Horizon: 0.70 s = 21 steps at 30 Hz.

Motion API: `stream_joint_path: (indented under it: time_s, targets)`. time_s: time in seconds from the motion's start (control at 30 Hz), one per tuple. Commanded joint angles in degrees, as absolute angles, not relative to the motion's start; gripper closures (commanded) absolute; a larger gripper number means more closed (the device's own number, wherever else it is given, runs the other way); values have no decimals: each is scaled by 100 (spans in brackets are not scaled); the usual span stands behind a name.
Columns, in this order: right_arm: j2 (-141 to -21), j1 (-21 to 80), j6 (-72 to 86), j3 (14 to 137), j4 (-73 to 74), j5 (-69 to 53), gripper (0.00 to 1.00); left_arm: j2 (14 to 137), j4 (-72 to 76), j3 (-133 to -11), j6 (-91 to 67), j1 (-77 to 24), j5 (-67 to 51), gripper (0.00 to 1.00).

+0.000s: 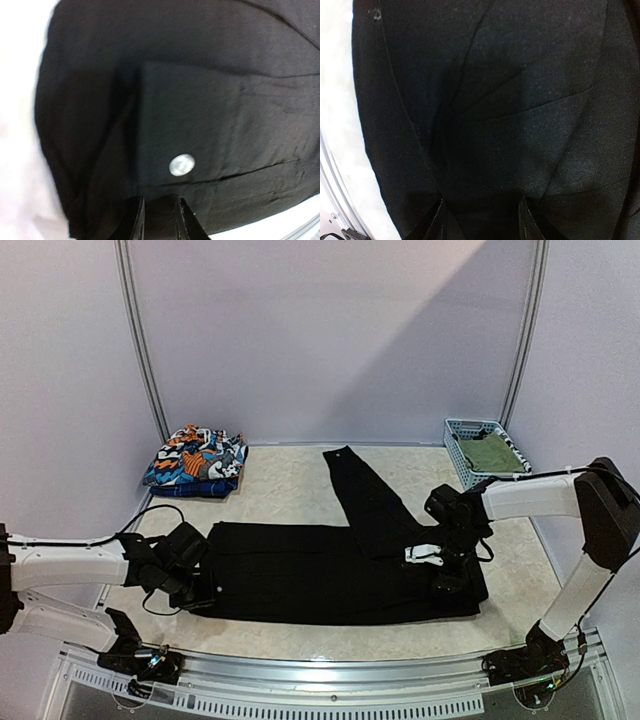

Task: Fold and stack the mixed laundry pile
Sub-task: Move the rectangle-folded shirt to the center of the board.

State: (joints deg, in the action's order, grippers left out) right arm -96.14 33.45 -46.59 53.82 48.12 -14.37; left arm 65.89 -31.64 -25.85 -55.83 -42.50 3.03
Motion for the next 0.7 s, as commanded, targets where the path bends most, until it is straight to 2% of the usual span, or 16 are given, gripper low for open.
stream_joint_path:
  time_s: [0.0, 0.2, 0.33, 0.4, 0.43, 0.47, 0.57, 0.67]
  targets:
    - [-9655, 3421, -4562, 5048, 5480, -1060, 52, 6575, -4715, -2183, -5942, -4324, 394, 77]
    - [-9525, 3546, -4463, 5133, 5622, -1251, 51, 6089, -4887, -2592, -5975, -4436, 629, 78]
    - [-8932, 3528, -4271, 5636, 5751, -1293, 37, 5935, -5077, -4108, -5235, -4520, 1404, 69]
    - [-8607, 3501, -4163, 5937, 5730, -1295, 26, 6371, -5021, -5034, -4537, -4433, 1754, 62]
    - [-8480, 3484, -4057, 6082, 5674, -1281, 6, 6723, -4985, -5542, -4128, -4375, 1802, 59]
    - [-8282, 3467, -3976, 6207, 5606, -1272, 2, 7180, -4978, -6057, -3757, -4314, 1810, 57]
    - [-7915, 3264, -3540, 6482, 5182, -1206, 1, 8598, -5127, -7756, -2944, -4206, 1809, 56]
    - [-7694, 2727, -2779, 6543, 4537, -1239, 1, 9817, -4904, -8979, -2803, -4073, 1536, 55]
